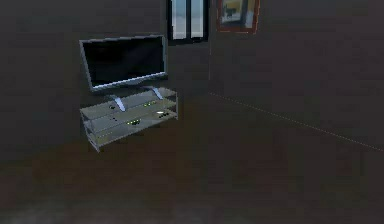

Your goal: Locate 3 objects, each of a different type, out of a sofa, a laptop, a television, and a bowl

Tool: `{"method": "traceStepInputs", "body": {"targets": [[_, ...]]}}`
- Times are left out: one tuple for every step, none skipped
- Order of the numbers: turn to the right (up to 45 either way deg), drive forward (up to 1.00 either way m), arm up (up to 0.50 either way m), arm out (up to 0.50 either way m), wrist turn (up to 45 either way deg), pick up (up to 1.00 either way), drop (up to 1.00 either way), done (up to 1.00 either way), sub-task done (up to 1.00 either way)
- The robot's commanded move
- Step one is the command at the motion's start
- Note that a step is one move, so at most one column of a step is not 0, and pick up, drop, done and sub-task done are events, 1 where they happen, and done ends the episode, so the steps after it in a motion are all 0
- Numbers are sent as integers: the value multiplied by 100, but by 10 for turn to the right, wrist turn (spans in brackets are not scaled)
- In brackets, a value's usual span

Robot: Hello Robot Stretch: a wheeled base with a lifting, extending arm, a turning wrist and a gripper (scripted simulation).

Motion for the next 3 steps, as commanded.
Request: {"method": "traceStepInputs", "body": {"targets": [[0, 30, 0, 0, 0, 0, 0, 0, 0], [-420, 0, 0, 0, 0, 0, 0, 0, 0], [0, 80, 0, 0, 0, 0, 0, 0, 0]]}}
